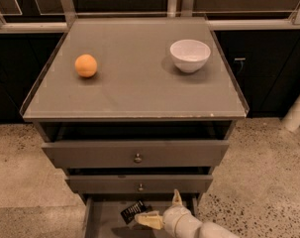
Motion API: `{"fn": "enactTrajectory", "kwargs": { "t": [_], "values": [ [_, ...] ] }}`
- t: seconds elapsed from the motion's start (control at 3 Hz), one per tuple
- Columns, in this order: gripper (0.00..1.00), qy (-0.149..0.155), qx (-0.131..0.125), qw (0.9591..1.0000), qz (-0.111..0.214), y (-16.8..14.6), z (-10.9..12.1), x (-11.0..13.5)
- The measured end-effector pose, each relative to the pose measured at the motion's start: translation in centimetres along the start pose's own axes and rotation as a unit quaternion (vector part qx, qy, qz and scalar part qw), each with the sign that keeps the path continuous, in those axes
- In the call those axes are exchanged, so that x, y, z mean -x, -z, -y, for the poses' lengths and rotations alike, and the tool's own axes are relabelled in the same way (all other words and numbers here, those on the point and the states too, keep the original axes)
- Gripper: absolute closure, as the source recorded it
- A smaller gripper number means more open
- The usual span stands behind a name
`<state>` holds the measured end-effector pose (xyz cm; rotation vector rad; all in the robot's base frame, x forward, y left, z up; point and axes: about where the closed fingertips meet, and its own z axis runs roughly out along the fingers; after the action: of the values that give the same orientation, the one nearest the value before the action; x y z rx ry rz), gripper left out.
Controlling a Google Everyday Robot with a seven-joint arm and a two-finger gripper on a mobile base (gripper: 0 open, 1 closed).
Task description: Pick rxbar chocolate from bottom drawer and place on counter
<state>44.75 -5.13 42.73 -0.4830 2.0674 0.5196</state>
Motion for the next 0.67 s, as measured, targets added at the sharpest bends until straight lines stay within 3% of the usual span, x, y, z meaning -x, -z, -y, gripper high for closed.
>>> {"fn": "enactTrajectory", "kwargs": {
  "t": [0.33, 0.67],
  "values": [
    [0.00, -0.026, -0.021, 0.9994, 0.012, -3.4, 0.4, -3.2],
    [0.00, -0.040, -0.024, 0.9987, 0.021, -6.5, -0.3, -6.5]
  ]
}}
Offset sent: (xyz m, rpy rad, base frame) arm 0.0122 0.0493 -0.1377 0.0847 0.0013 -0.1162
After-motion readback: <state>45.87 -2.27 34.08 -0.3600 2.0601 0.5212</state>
